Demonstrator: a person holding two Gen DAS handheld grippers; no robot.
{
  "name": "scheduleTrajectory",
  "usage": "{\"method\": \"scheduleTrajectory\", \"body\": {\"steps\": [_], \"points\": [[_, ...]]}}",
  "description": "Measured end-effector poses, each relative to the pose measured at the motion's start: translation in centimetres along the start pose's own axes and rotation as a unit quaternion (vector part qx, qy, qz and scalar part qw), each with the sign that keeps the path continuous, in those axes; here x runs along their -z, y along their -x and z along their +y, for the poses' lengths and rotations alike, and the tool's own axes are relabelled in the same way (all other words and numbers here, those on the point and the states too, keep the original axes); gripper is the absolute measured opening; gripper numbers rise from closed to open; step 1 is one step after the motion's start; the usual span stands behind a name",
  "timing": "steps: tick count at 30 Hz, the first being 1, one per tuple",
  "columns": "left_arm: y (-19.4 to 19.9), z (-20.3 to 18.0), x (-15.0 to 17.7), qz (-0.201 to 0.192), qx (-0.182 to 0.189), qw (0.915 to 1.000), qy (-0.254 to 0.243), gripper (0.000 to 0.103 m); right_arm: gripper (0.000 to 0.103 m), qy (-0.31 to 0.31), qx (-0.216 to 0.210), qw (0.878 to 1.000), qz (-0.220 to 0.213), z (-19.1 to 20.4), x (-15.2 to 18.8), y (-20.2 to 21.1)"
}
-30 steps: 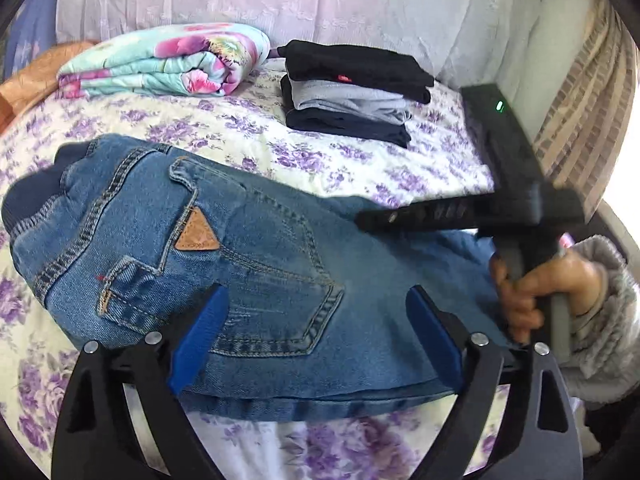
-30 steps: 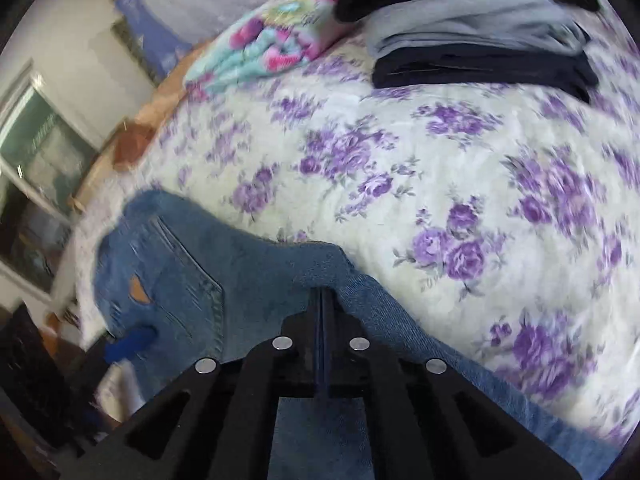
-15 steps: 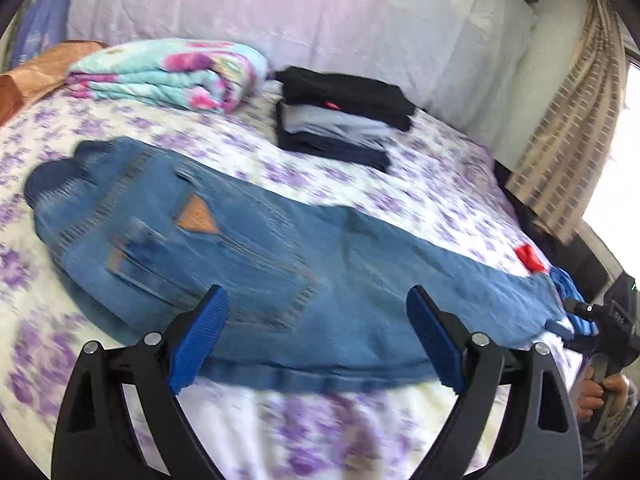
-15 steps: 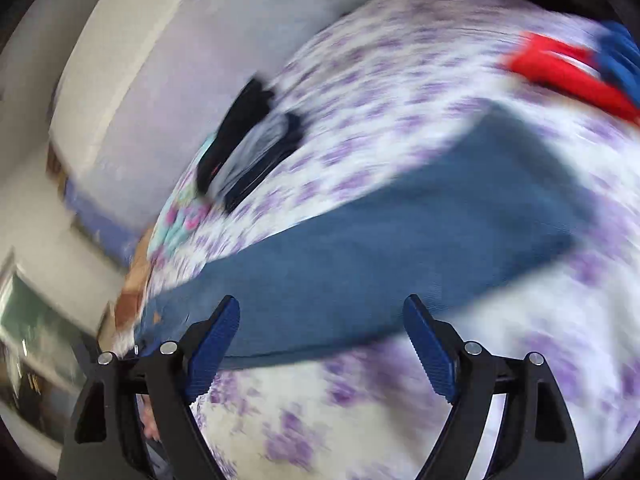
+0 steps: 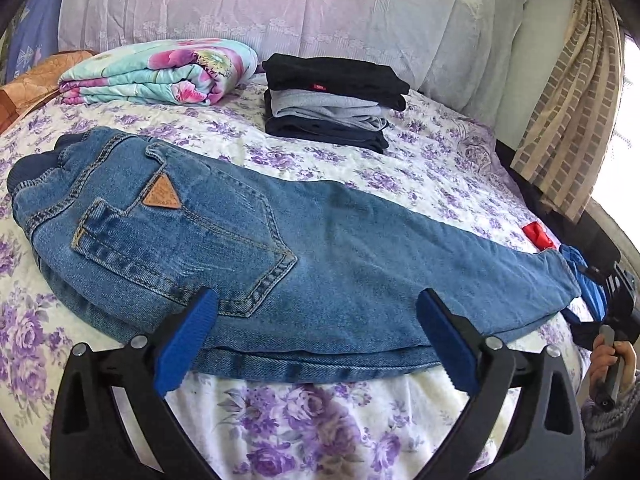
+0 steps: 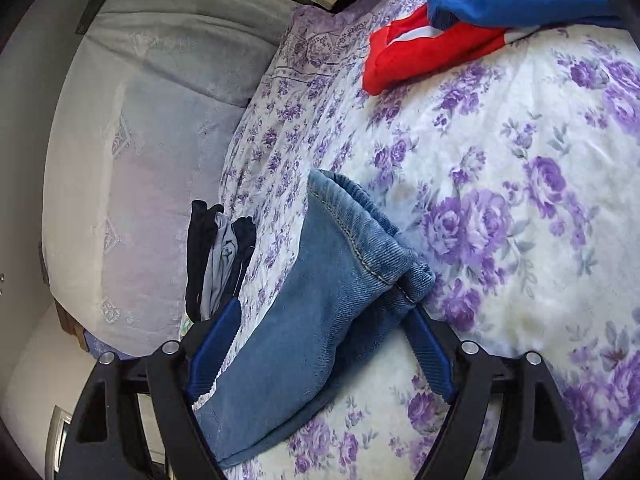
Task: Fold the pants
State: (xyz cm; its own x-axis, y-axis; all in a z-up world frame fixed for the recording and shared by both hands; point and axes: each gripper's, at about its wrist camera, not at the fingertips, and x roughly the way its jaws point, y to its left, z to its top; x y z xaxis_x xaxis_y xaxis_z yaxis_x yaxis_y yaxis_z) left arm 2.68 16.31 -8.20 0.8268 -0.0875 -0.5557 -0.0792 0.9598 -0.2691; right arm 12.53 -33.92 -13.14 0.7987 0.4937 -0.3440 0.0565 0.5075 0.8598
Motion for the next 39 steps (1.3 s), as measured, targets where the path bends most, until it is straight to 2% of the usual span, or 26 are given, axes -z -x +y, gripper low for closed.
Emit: {"method": "scheduleTrajectory", "body": {"steps": [1,2,3,4,5,8,10,12,14,18,19,20,21,23,25,27,28,29,30,31,32,34,35,37,38,39], "points": [[0.0,0.0,0.0,0.000,0.001,1.0000,-0.001,0.098,0.058,0.006,-0.008,1.000,0.000,-0.4,-0.4,0.2],[0.1,0.1,0.1,-0.001,0.003,1.0000,0.001,0.098,0.045,0.001,-0.015,1.000,0.002,-1.1,-0.5,0.2],[0.1,0.2,0.1,-0.002,0.006,1.0000,0.003,0.098,0.022,-0.022,-0.028,0.999,0.009,-2.7,-0.6,1.0],[0.2,0.3,0.1,-0.004,0.011,0.9999,0.006,0.098,0.015,-0.044,-0.036,0.998,0.012,-3.6,-0.6,0.9],[0.2,0.4,0.1,-0.004,0.014,0.9999,0.008,0.098,0.015,-0.052,-0.040,0.998,0.010,-4.0,-0.6,1.0],[0.6,0.8,0.0,-0.007,0.021,0.9996,0.017,0.098,0.014,0.040,-0.008,0.999,-0.016,-0.1,-0.6,1.5],[1.6,1.4,-0.1,-0.020,0.024,0.9989,0.034,0.098,0.015,0.125,0.006,0.992,-0.025,4.2,-0.3,1.5],[3.0,2.3,-0.2,-0.039,0.023,0.9978,0.048,0.098,0.015,0.217,0.020,0.976,-0.030,8.9,0.8,1.0],[4.6,3.6,-0.2,-0.062,0.003,0.9963,0.059,0.098,0.014,0.307,0.031,0.951,-0.033,13.4,2.7,0.2],[7.0,7.3,0.1,-0.077,-0.024,0.9918,0.099,0.098,0.014,0.467,0.025,0.884,-0.021,21.2,9.3,-2.7],[7.3,8.2,0.2,-0.081,-0.026,0.9904,0.109,0.098,0.014,0.500,0.021,0.866,-0.015,22.7,11.3,-3.6],[7.9,9.4,0.5,-0.086,-0.029,0.9876,0.128,0.098,0.014,0.522,0.019,0.852,-0.010,23.5,12.9,-4.3],[8.1,10.4,0.8,-0.089,-0.030,0.9855,0.142,0.098,0.014,0.553,0.018,0.833,0.001,24.6,15.2,-5.4],[8.4,12.3,1.6,-0.086,-0.024,0.9809,0.173,0.098,0.014,0.602,0.024,0.797,0.034,25.5,19.2,-7.6],[8.3,13.5,2.4,-0.080,-0.018,0.9784,0.190,0.098,0.014,0.652,0.047,0.753,0.080,24.7,23.5,-10.5],[8.3,13.6,2.6,-0.081,-0.016,0.9804,0.179,0.098,0.016,0.683,0.085,0.710,0.152,22.8,26.8,-13.2],[8.3,13.4,2.6,-0.081,-0.018,0.9821,0.170,0.098,0.018,0.705,0.097,0.686,0.154,22.2,27.8,-13.4],[8.1,13.2,2.6,-0.077,-0.022,0.9836,0.161,0.098,0.018,0.721,0.099,0.671,0.141,22.4,28.2,-12.9],[7.9,13.2,2.5,-0.074,-0.025,0.9844,0.158,0.098,0.023,0.722,0.097,0.669,0.146,22.8,28.2,-12.4],[7.7,13.2,2.5,-0.071,-0.027,0.9848,0.156,0.098,0.031,0.718,0.088,0.672,0.158,23.2,27.8,-11.9],[7.5,13.2,2.4,-0.068,-0.028,0.9849,0.157,0.098,0.036,0.710,0.072,0.679,0.170,23.6,27.3,-11.2],[7.3,13.2,2.3,-0.065,-0.028,0.9848,0.159,0.098,0.059,0.690,0.027,0.700,0.181,24.7,25.9,-9.0],[7.3,13.3,2.3,-0.064,-0.027,0.9847,0.160,0.098,0.062,0.673,0.003,0.717,0.182,25.2,25.0,-8.1],[7.2,13.4,2.2,-0.061,-0.028,0.9844,0.163,0.098,0.067,0.622,-0.019,0.767,0.159,26.6,22.1,-7.4],[7.1,13.4,2.2,-0.058,-0.030,0.9841,0.165,0.098,0.069,0.589,-0.018,0.796,0.140,27.1,20.4,-7.7],[7.1,13.4,2.1,-0.056,-0.032,0.9837,0.168,0.098,0.073,0.571,0.000,0.812,0.123,27.0,19.3,-8.7]]}}
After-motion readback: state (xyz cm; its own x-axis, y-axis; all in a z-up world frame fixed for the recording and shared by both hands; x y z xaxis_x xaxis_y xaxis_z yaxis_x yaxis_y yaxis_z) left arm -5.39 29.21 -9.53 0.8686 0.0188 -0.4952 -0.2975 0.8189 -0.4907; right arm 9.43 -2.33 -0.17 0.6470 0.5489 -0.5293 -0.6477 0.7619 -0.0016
